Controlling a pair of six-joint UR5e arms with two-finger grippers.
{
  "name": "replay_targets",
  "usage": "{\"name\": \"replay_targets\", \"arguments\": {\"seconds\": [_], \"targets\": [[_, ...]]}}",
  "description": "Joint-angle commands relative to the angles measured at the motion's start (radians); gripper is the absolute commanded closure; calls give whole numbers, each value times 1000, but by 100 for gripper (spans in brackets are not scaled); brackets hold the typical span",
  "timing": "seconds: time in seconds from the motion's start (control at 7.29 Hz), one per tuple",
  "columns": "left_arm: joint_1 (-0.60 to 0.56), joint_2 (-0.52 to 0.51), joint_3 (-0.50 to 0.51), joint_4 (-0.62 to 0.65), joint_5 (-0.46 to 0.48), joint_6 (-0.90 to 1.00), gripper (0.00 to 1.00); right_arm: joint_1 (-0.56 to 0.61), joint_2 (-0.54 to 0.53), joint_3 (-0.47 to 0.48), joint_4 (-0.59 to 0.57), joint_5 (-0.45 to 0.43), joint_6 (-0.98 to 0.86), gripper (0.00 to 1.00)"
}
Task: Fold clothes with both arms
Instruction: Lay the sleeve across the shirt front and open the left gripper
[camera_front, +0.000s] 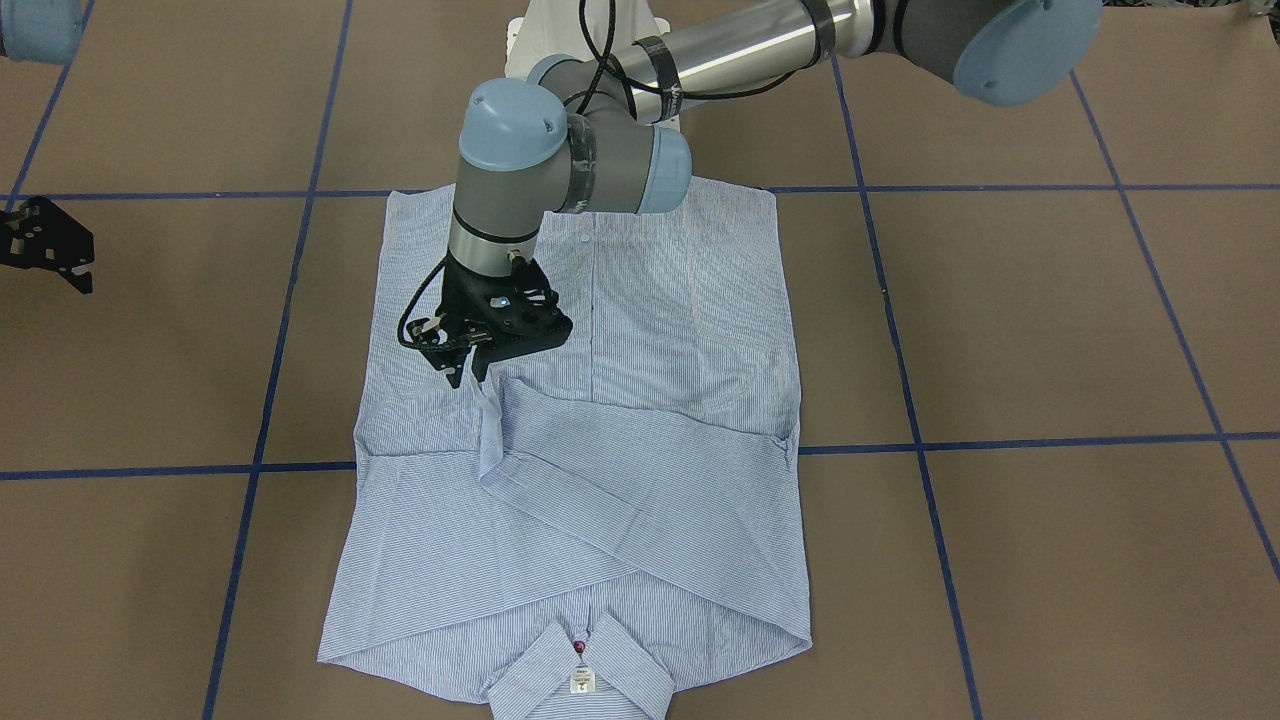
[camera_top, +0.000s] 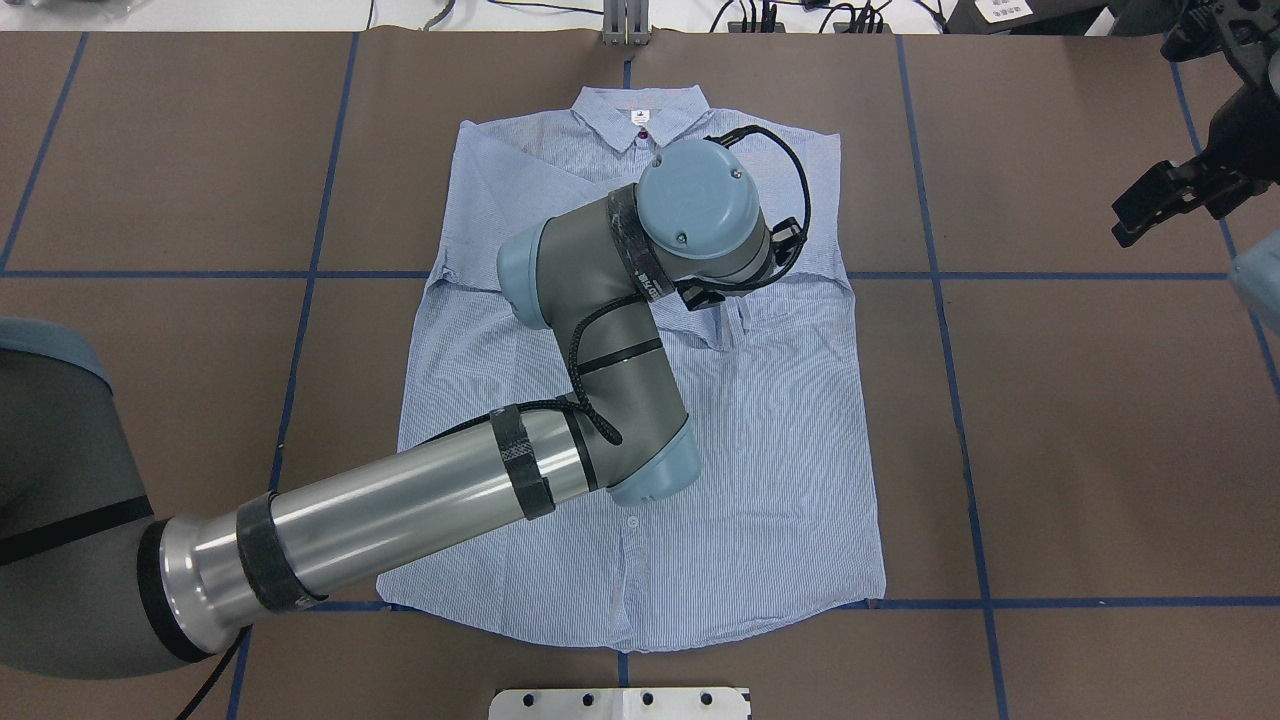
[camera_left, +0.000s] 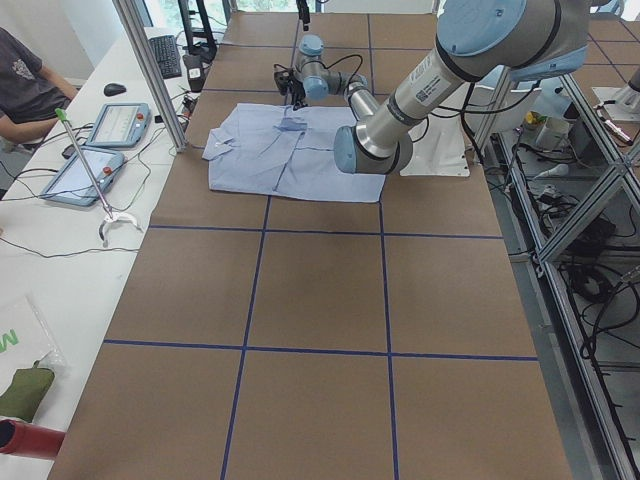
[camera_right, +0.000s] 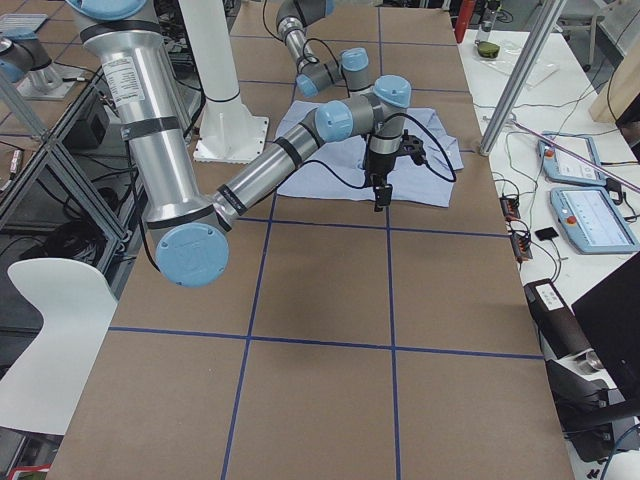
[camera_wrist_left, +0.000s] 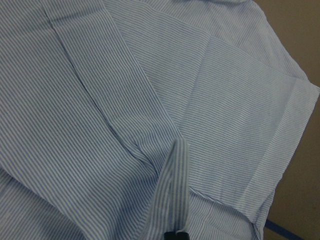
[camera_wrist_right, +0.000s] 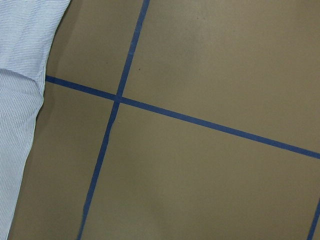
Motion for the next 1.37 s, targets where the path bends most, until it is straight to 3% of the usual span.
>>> {"name": "replay_targets", "arguments": {"seconds": [0.0,0.41,0.69,0.96,1.23], "targets": [[28,32,-33,-15,72,54,0,1,1,1,3,32,0,0],[24,189,-266,43,11,94,0,-1,-4,7,15,100,37,0],[13,307,-489,219,-5,215,0,-38,-14,42,49,103,174,0],[-4,525,-784,303,-5,327,0,-140,-79,80,276,86,448,0],[-25,608,-892,328,-5,375,0,-253,-195,129,470,40,648,0]]}}
